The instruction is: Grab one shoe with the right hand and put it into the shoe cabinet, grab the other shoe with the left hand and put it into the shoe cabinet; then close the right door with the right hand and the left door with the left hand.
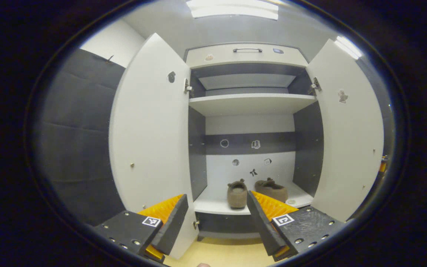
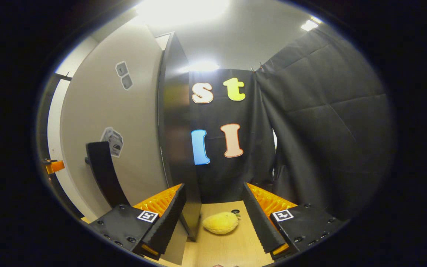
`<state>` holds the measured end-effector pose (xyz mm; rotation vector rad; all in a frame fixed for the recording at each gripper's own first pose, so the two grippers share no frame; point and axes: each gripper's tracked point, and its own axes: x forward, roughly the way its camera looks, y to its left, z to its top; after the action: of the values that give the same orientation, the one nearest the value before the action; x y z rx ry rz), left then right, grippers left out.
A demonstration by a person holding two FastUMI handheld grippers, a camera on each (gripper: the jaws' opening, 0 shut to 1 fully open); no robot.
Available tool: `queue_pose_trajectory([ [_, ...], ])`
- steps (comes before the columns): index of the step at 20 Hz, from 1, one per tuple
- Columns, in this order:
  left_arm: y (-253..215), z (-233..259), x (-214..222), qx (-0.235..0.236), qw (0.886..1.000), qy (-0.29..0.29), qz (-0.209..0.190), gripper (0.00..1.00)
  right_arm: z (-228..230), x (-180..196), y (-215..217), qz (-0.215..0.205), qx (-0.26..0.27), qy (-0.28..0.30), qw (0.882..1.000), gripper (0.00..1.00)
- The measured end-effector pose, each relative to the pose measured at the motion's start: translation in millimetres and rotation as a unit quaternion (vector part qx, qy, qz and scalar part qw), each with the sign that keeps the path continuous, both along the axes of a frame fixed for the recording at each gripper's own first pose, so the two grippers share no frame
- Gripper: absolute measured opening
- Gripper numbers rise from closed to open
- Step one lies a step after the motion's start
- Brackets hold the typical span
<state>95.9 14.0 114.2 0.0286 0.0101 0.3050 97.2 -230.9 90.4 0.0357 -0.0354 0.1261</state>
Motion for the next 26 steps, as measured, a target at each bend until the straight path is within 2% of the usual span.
queue_pose_trajectory([
  [2,8,-12,-21,-0.032,0.999,0.002,0.006,1.0,10,-7,11,0.001,-0.005,0.001,1.0,0.96],
  [4,21,-15,-23,-0.056,0.998,0.001,0.001,1.0,16,-15,23,0.002,-0.011,0.002,1.0,0.96],
  [6,33,-15,-26,-0.055,0.998,0.006,-0.001,1.0,19,-20,28,-0.013,-0.023,-0.006,1.0,0.94],
  [7,38,-15,-27,-0.054,0.999,0.009,-0.002,1.0,22,-23,29,-0.014,-0.033,-0.018,0.999,0.89],
  [8,44,-20,-29,-0.055,0.998,0.011,-0.007,0.93,26,-25,34,-0.012,-0.039,-0.029,0.999,0.88],
  [11,51,-29,-30,-0.066,0.997,0.017,-0.028,0.93,18,-30,42,-0.012,-0.024,-0.022,0.999,0.84],
  [12,52,-31,-30,-0.069,0.997,0.017,-0.034,0.93,16,-32,47,-0.014,-0.014,-0.017,1.0,0.91],
  [14,54,-32,-31,-0.07,0.997,0.014,-0.043,0.93,13,-33,61,-0.012,0.0,-0.015,1.0,0.91],
  [21,76,-34,-53,-0.071,0.996,0.008,-0.057,0.93,13,-40,117,-0.002,-0.011,-0.037,0.999,0.91],
  [26,90,-32,-69,-0.074,0.994,0.007,-0.083,0.93,11,-32,164,0.012,-0.008,-0.053,0.998,0.91],
])
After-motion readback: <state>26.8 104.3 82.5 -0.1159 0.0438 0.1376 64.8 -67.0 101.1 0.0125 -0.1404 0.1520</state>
